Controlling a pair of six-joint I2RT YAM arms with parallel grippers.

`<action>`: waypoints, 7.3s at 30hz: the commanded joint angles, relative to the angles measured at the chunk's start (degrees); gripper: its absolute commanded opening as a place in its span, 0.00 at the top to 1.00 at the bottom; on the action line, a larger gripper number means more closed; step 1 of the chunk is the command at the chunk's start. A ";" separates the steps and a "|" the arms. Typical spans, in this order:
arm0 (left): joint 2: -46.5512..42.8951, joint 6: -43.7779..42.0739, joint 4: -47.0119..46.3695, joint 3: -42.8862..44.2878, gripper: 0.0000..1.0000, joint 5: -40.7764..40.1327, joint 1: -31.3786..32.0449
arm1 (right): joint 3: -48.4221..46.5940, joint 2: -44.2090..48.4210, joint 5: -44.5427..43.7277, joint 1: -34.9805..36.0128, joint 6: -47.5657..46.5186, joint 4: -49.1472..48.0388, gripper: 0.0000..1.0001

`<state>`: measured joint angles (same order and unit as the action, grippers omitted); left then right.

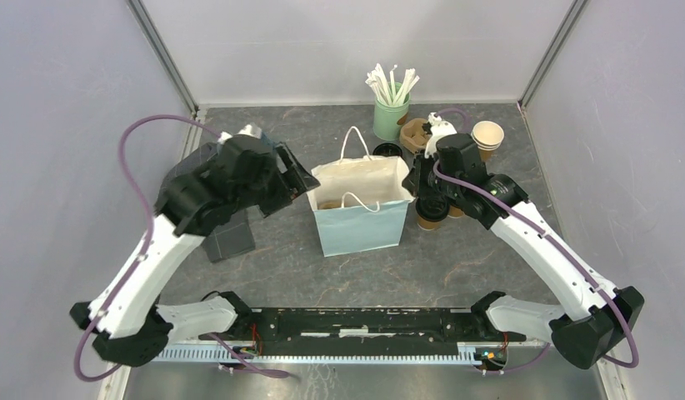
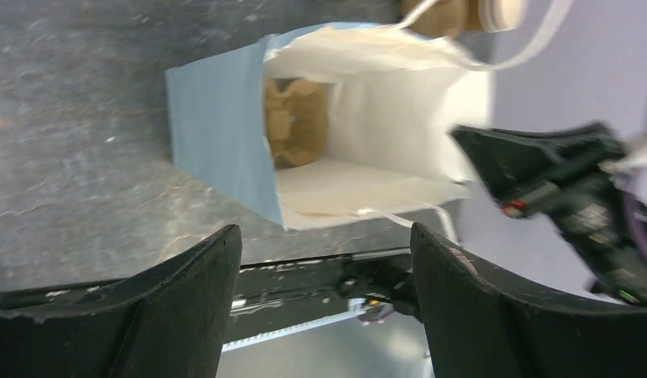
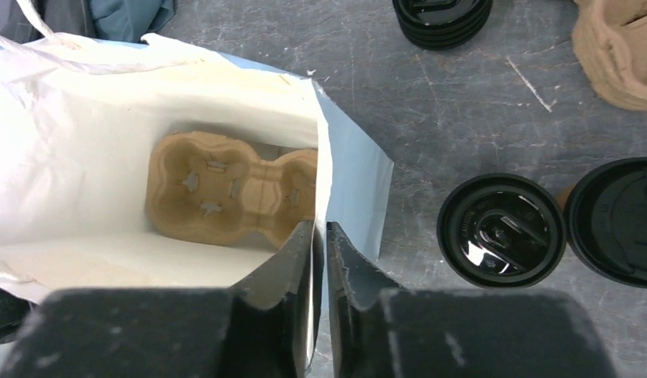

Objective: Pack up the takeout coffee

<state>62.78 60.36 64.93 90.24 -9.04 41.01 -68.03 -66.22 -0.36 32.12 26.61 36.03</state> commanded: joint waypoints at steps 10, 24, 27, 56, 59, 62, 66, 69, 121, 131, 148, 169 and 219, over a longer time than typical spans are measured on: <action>12.61 -8.44 -2.12 -1.12 0.65 -3.95 0.29 | -9.44 -6.62 -4.25 0.05 -13.54 5.48 0.84; 19.93 -11.15 14.76 32.08 0.98 -7.80 0.29 | -25.27 -6.13 2.95 0.40 -6.57 9.02 1.00; 21.38 -10.55 17.83 37.06 0.98 -7.48 0.29 | -29.51 -6.92 4.23 0.42 -5.04 10.36 1.00; 12.97 -12.16 -1.43 5.99 0.10 6.67 -6.08 | -14.16 -4.51 -0.39 0.12 -8.23 8.44 0.22; 13.76 -11.61 -3.60 4.38 0.16 6.27 -6.20 | -11.43 -3.43 0.18 0.08 -6.05 6.21 0.26; 16.04 -11.58 -6.00 3.34 0.20 7.96 -6.21 | -9.42 -2.58 2.66 0.20 -3.10 3.82 0.30; 19.20 -13.56 -6.39 3.72 0.25 6.86 -7.39 | -6.61 -1.74 5.83 0.57 1.29 0.41 0.34; 20.96 -15.76 -5.59 5.65 0.28 6.60 -9.72 | -6.12 -1.37 6.91 1.18 3.74 -2.28 0.34; 29.17 -31.57 2.31 14.40 0.92 1.32 -13.11 | -0.44 -16.84 -1.08 -13.51 -21.56 9.06 0.06; 29.57 -31.69 1.57 14.13 0.85 2.12 -13.15 | 1.38 -17.87 -1.70 -13.55 -21.35 8.07 0.05; 29.88 -31.79 1.57 14.27 0.85 2.67 -13.15 | 0.79 -18.95 -4.03 -12.26 -21.87 7.88 0.16; 31.64 -31.37 0.95 15.25 0.62 2.69 -13.15 | -5.35 -5.49 -3.43 -12.21 -23.70 8.83 0.70; -17.11 -44.43 -56.27 -47.77 0.98 3.47 -12.62 | -20.35 -3.23 5.60 29.96 -63.17 4.88 1.00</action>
<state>47.64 19.18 13.80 44.36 -7.57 28.25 -84.73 -69.14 5.74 61.54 -30.04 40.64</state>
